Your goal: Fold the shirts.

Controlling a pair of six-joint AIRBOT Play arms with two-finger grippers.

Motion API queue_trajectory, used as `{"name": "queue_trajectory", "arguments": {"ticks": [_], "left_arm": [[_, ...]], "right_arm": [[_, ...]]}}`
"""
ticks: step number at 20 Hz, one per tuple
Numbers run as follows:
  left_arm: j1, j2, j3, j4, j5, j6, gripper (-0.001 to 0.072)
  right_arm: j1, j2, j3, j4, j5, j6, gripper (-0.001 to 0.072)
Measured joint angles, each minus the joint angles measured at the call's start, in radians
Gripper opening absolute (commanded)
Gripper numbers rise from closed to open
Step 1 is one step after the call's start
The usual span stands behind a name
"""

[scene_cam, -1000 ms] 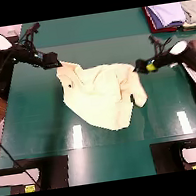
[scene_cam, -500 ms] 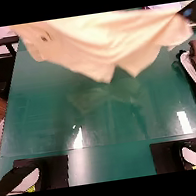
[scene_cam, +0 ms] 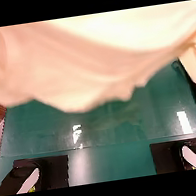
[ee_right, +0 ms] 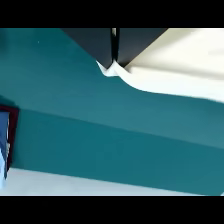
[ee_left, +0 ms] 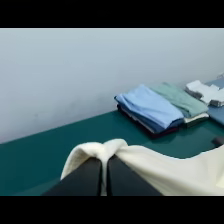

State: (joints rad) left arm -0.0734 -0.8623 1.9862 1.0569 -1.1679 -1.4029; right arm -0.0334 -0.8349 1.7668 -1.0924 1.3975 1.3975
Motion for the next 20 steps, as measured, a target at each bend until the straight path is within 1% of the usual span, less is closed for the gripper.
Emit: {"name": "queue_trajectory", "arguments": {"ticks": [2,5,9,12,15,16,17,18,20], "left_arm": [[0.000,-0.024,-0.084,0.020,-0.010,-0.012,0.0026],[0.000,-0.113,-0.201,0.040,-0.012,-0.023,0.0026],[0.000,-0.222,-0.258,0.027,-0.008,-0.029,0.0026],[0.000,-0.255,-0.272,0.026,-0.043,-0.029,0.0026],[0.000,-0.268,-0.285,0.053,-0.095,-0.029,0.0027],[0.000,-0.270,-0.291,0.065,-0.109,-0.029,0.0027],[0.001,-0.271,-0.299,0.073,-0.116,-0.029,0.0027],[0.000,-0.273,-0.309,0.082,-0.127,-0.029,0.0027],[0.000,-0.279,-0.323,0.102,-0.136,-0.029,0.0027]], "right_arm": [[-0.006,-0.036,0.002,0.000,0.032,0.007,0.0016],[-0.011,-0.130,0.003,-0.004,0.041,0.014,0.0016],[-0.011,-0.220,0.003,-0.003,0.040,0.016,0.0016],[0.011,-0.233,-0.020,-0.003,0.072,0.017,0.0017],[0.066,-0.197,-0.126,-0.003,0.088,0.018,0.0018],[0.087,-0.181,-0.173,-0.003,0.091,0.018,0.0087],[0.108,-0.161,-0.227,-0.003,0.093,0.018,0.0343],[0.125,-0.144,-0.275,-0.002,0.093,0.018,0.0510],[0.148,-0.119,-0.363,-0.003,0.088,0.018,0.0522]]}}
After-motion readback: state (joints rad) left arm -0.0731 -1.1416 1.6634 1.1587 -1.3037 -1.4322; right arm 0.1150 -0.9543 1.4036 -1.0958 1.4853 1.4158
